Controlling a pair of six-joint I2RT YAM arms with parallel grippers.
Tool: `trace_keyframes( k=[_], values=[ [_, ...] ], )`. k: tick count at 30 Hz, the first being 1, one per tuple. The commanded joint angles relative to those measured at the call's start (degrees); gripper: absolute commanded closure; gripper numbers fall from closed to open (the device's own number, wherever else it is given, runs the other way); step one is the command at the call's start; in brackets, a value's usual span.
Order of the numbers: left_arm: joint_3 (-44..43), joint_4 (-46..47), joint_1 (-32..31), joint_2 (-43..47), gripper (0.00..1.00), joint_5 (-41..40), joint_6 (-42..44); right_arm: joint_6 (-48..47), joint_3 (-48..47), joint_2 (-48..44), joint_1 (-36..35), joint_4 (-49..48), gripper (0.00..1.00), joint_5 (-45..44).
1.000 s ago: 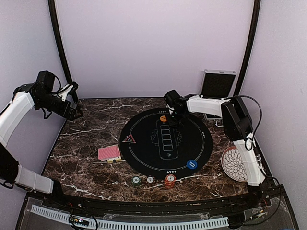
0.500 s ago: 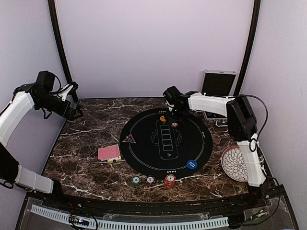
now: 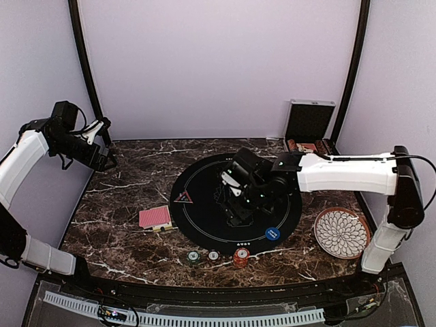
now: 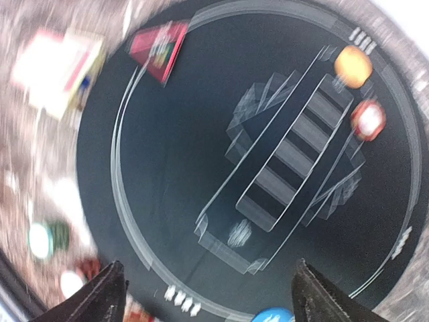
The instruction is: Distribute texas hold em gaming equipment
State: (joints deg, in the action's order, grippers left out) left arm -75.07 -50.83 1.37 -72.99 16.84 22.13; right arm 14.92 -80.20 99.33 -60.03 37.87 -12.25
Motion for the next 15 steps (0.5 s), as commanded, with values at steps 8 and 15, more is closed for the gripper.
trace_keyframes(
  k=[8, 15],
  values=[
    [-2.71, -2.75, -0.16, 2.14, 0.01, -0.14, 0.41, 2.47, 12.32, -6.58, -9.6, 1.87, 0.05, 8.38],
    [-2.97, -3.17, -0.14, 2.09, 0.01, 0.1, 0.41, 1.55, 13.06, -3.78, -11.39, 1.03, 0.05, 9.25]
  ],
)
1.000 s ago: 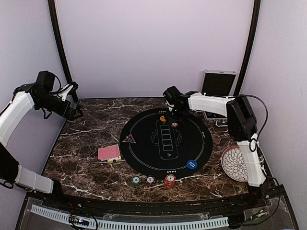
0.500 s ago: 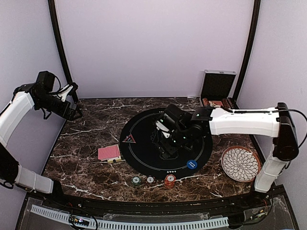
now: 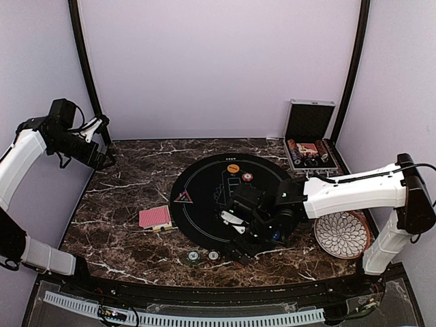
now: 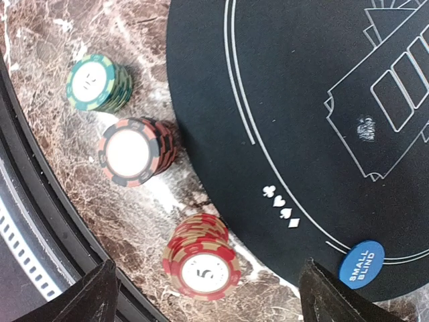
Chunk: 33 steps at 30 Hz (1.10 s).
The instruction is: Distribute texas hold em gaming equipment
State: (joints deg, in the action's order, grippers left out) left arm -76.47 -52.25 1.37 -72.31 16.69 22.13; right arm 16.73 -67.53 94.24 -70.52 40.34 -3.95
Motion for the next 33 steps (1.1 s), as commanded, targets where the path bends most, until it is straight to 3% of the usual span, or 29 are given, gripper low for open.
trace_keyframes(
  k=[1, 26, 33],
  values=[
    [-1.58, -1.78, -0.14, 1.44, 0.01, 0.36, 0.44, -0.39, 0.46, 1.72, -0.99, -1.47, 0.05, 0.75],
    [-1.4, -1.74, -0.13, 1.14, 0.01, 0.53, 0.55, -1.32, 2.49, 5.79, -1.02, -4.23, 0.17, -1.15],
    [-1.32, -1.73, -0.14, 1.15, 0.01, 0.35, 0.63, -1.43, 2.31, 5.63, -1.02, -4.47, 0.28, -1.4]
  ],
)
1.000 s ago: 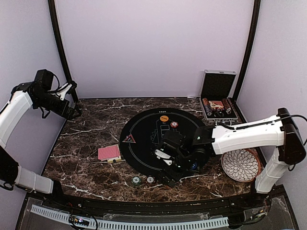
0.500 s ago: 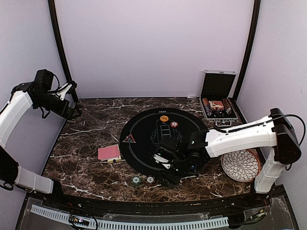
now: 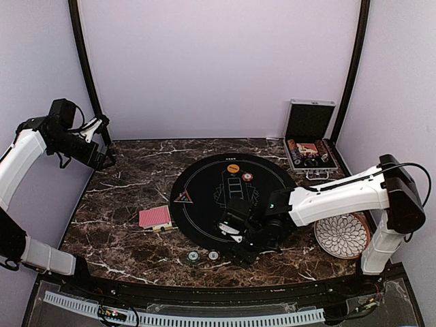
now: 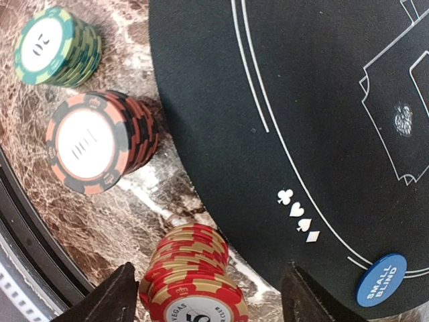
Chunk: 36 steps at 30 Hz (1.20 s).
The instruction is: Distribute texas hold em gaming equipment
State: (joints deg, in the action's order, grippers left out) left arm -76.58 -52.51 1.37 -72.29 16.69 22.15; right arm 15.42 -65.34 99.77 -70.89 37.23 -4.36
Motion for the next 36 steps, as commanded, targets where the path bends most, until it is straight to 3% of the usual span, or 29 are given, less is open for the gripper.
trace_keyframes(
  k=[1, 18, 30, 36],
  values=[
    [-1.17, -1.48, -0.14, 1.11, 0.01, 0.31, 0.61, -0.07, 0.12, -0.01, -0.65, -1.36, 0.3, -1.0],
    [-0.53, -1.19, -0.14, 1.03, 0.01, 0.4, 0.52, 0.09, -1.74, -0.98, -1.16, 0.67, 0.52, 0.08],
    [-0.16, -1.15, -0.14, 1.48, 0.01, 0.36, 0.61, 0.11, -2.31, -0.8, -1.77, 1.6, 0.42, 0.37],
    [0.01, -1.15, -0.14, 1.61, 0.01, 0.34, 0.69, -0.1, -2.92, -0.89, -1.77, 2.32, 0.41, -0.36]
  ],
)
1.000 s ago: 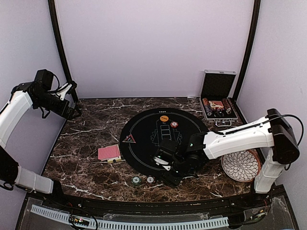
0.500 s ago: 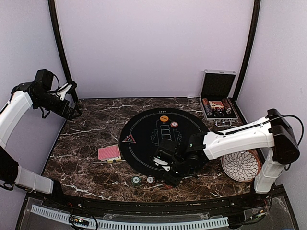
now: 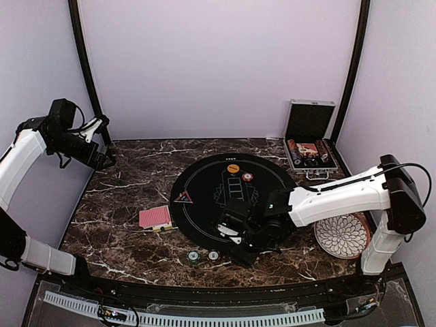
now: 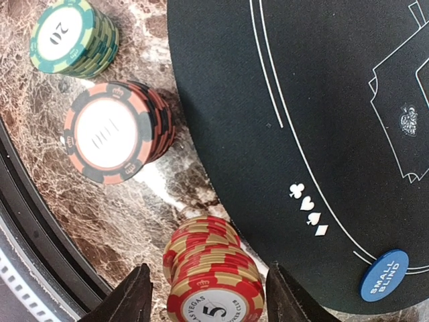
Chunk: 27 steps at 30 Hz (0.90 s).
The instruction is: Distribute texas hold em gaming equipment
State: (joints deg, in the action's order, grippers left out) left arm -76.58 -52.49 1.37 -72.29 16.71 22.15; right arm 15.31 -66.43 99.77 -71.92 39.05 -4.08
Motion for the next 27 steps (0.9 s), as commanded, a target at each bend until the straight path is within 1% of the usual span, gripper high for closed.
trace_keyframes(
  k=[1, 6, 17, 22, 25, 27],
  values=[
    [0.06, -1.15, -0.14, 1.62, 0.01, 0.37, 0.7, -0.04, -1.9, -0.93, -0.74, 0.54, 0.42, -0.67],
    [0.11, -1.14, -0.14, 1.64, 0.01, 0.43, 0.72, -0.02, -2.08, -1.11, -0.76, 0.65, 0.49, -0.65],
    [0.02, -1.21, -0.14, 1.86, 0.01, 0.34, 0.8, -0.18, -1.15, -0.47, -0.73, 0.08, 0.54, 0.18],
    [-0.04, -1.17, -0.13, 1.8, 0.01, 0.34, 0.79, -0.79, -1.24, -1.0, -0.73, 0.38, 0.65, 1.1],
    [-0.11, -1.14, -0.14, 1.8, 0.01, 0.19, 0.86, -1.41, -1.69, -1.56, -0.69, 1.34, 0.73, -0.84],
    [-0.09, -1.18, -0.14, 1.8, 0.01, 0.27, 0.87, -1.78, -2.2, -1.6, -0.68, 2.06, 0.76, -1.71]
  ],
)
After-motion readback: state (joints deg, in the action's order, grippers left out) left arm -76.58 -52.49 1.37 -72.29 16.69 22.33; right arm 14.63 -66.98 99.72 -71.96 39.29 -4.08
